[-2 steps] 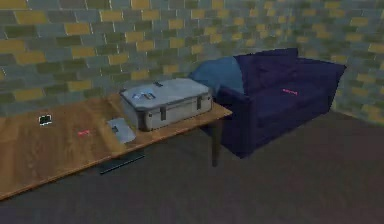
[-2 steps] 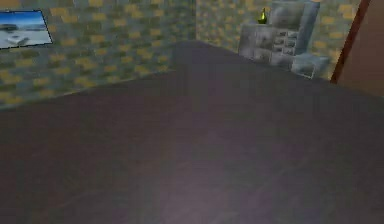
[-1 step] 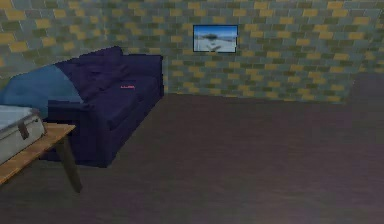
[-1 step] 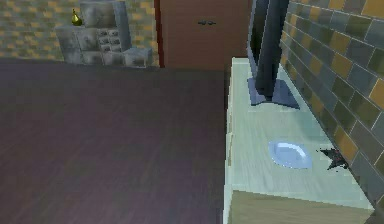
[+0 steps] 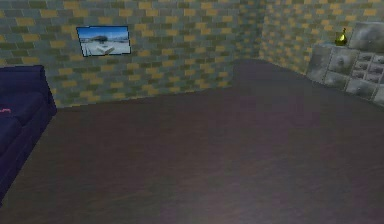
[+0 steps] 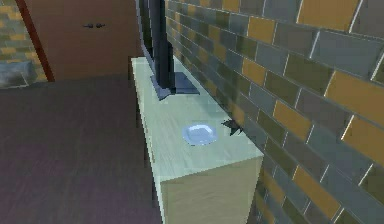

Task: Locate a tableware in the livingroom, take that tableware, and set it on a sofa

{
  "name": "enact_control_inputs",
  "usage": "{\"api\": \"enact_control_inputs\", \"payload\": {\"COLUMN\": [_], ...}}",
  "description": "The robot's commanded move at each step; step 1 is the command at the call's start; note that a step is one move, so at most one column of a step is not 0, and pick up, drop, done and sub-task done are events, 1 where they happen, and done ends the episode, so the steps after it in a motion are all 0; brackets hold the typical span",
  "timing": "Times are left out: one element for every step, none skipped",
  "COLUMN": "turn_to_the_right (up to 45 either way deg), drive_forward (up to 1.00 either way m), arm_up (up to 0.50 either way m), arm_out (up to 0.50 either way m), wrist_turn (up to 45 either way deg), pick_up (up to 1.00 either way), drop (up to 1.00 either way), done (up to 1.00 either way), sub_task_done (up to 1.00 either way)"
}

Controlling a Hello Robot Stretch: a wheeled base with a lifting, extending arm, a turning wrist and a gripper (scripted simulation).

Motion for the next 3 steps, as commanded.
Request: {"api": "enact_control_inputs", "payload": {"turn_to_the_right": [0.0, 0.0, 0.0], "drive_forward": [0.0, 0.0, 0.0], "arm_up": [0.5, 0.36, 0.0], "arm_out": [0.0, 0.0, 0.5], "wrist_turn": [0.0, 0.0, 0.0], "pick_up": [0.0, 0.0, 0.0], "drop": [0.0, 0.0, 0.0], "done": [0.0, 0.0, 0.0], "sub_task_done": [0.0, 0.0, 0.0]}}
